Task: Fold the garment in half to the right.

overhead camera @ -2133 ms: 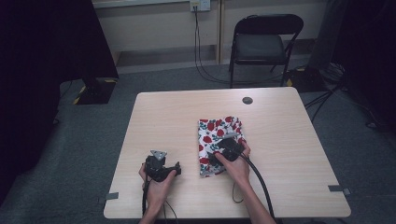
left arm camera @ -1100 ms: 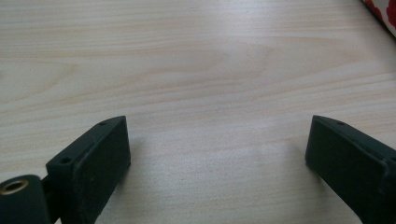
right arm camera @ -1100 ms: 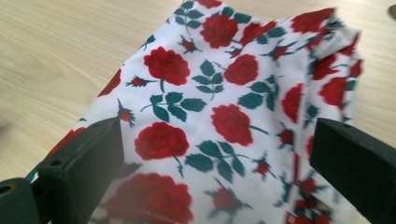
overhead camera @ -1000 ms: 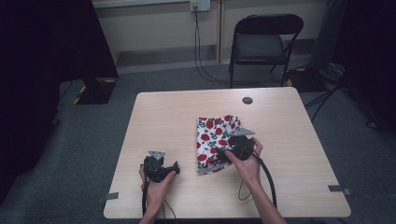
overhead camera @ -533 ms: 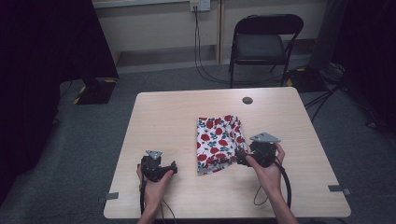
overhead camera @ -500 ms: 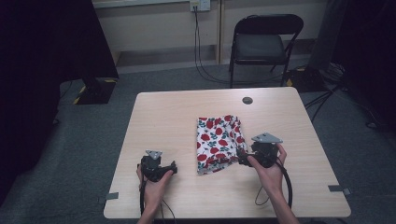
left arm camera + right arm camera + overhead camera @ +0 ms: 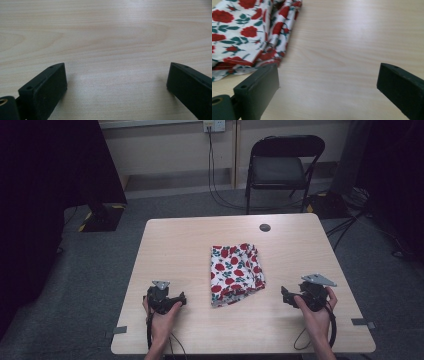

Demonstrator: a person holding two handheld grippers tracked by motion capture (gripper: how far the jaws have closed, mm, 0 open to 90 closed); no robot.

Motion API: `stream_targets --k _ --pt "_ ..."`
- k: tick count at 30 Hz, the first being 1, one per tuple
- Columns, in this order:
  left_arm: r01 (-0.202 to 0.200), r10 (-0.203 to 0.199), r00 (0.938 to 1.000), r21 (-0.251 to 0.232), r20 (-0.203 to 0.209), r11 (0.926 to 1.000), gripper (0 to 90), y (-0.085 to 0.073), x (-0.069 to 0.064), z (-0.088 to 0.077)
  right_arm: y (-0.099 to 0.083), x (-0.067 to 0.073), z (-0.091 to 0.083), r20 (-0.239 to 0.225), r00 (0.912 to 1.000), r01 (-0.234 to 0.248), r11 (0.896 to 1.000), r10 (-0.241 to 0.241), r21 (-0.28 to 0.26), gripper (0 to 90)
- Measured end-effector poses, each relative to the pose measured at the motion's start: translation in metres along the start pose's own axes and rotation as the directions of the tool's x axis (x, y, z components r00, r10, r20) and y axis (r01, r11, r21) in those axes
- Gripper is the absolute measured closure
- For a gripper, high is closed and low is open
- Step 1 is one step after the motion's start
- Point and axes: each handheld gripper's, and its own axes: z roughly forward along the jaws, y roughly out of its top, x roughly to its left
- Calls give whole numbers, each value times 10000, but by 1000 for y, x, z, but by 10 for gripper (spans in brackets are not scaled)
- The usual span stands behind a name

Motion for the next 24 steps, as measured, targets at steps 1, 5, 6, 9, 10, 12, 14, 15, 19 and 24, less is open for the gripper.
stream_targets --k 1,5,6,9,10,12,14,15,19,24 --pt "12 -12 10000 10 -9 10000 24 0 1 0 -4 -3 0 41 10000 -89 10000 89 27 33" --pt "19 -19 10000 9 -7 10000 24 -1 5 -1 -15 -14 -1 378 9987 -356 9991 347 224 37" --pt "15 -15 10000 5 0 10000 24 0 7 0 -17 -17 -2 485 9980 -412 9989 400 234 37" --pt "67 -67 10000 -6 -45 10000 23 0 10 0 -24 -24 -5 798 9962 -388 9986 359 350 37" --pt "68 -68 10000 -8 -53 10000 23 0 10 0 -27 -27 -5 861 9955 -441 9981 403 435 37" --pt "59 -59 10000 -2 -54 10000 23 0 10 0 -34 -34 -6 974 9936 -626 9967 573 516 38" --pt "66 -66 10000 -7 -52 10000 23 0 10 0 -39 -39 -5 1170 9903 -836 9942 752 683 38" --pt "77 -77 10000 -3 -55 10000 23 0 10 0 -40 -40 -5 1204 9896 -879 9937 791 698 38" --pt "76 -76 9999 12 -78 10000 23 -1 12 -1 -45 -40 -1 1208 9907 -735 9928 619 941 36" --pt "122 -122 9999 -5 -123 9999 23 -1 12 -1 -46 -38 6 1307 9907 -539 9906 373 1258 8"
